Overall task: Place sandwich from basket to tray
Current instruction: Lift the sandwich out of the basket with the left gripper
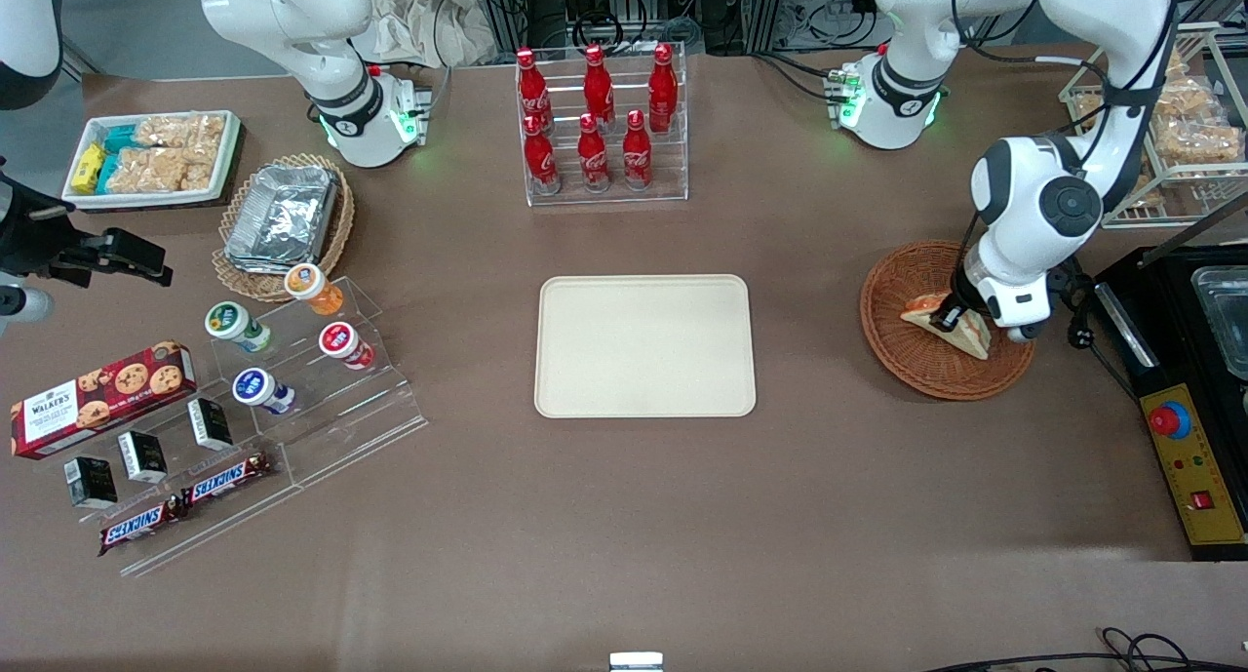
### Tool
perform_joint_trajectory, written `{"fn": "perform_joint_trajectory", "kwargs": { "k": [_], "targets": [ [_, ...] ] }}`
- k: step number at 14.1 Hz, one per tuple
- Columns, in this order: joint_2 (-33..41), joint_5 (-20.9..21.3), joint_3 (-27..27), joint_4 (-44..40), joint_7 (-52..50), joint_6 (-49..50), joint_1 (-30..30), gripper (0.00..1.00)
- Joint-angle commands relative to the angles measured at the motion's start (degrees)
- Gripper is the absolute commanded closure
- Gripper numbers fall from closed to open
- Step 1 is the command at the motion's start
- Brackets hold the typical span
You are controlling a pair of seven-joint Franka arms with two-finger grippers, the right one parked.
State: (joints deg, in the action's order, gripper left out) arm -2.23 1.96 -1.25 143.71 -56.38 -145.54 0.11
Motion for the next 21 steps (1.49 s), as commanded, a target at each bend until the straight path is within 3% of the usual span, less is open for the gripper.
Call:
{"fn": "perform_joint_trajectory", "kwargs": {
  "k": [1, 3, 8, 12, 18, 21],
  "targets": [
    [8.6, 0.1, -1.2, -2.2, 0.0, 10.1, -1.0, 1.0],
    [10.1, 0.1, -3.5, -7.4, 0.0, 17.5, -1.7, 1.0],
    [5.1, -1.5, -6.1, -31.4, 4.5, 42.8, -5.3, 1.0],
    [4.7, -5.9, -6.3, -34.0, 20.8, 43.0, -12.3, 1.0],
    [1.3, -5.8, -6.3, -34.4, 23.2, 38.4, -23.6, 1.0],
    [-2.8, -5.9, -6.4, -33.9, 23.4, 33.8, -26.5, 1.0]
  ]
}}
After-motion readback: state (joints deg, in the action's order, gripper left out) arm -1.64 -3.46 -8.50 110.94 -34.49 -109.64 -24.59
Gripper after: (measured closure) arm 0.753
